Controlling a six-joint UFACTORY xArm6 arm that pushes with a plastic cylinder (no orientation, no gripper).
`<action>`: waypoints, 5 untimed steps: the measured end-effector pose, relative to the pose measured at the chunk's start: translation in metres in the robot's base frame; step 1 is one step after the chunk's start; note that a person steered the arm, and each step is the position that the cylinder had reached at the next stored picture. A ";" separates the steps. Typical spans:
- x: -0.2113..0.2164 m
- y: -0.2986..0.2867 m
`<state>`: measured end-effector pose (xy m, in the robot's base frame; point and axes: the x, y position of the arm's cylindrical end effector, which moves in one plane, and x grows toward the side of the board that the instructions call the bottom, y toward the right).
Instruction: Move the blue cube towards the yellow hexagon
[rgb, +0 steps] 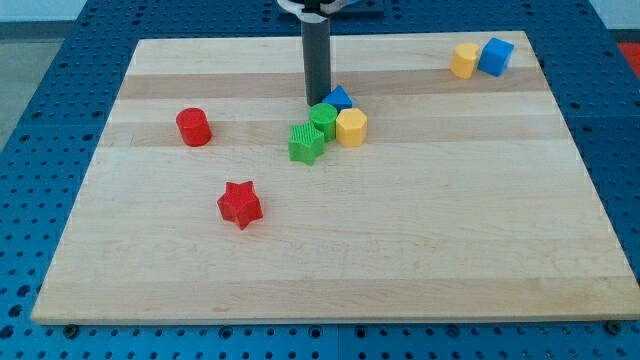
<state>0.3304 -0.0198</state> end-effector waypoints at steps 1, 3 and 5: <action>-0.015 0.000; -0.074 0.064; -0.120 0.160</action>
<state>0.2104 0.1401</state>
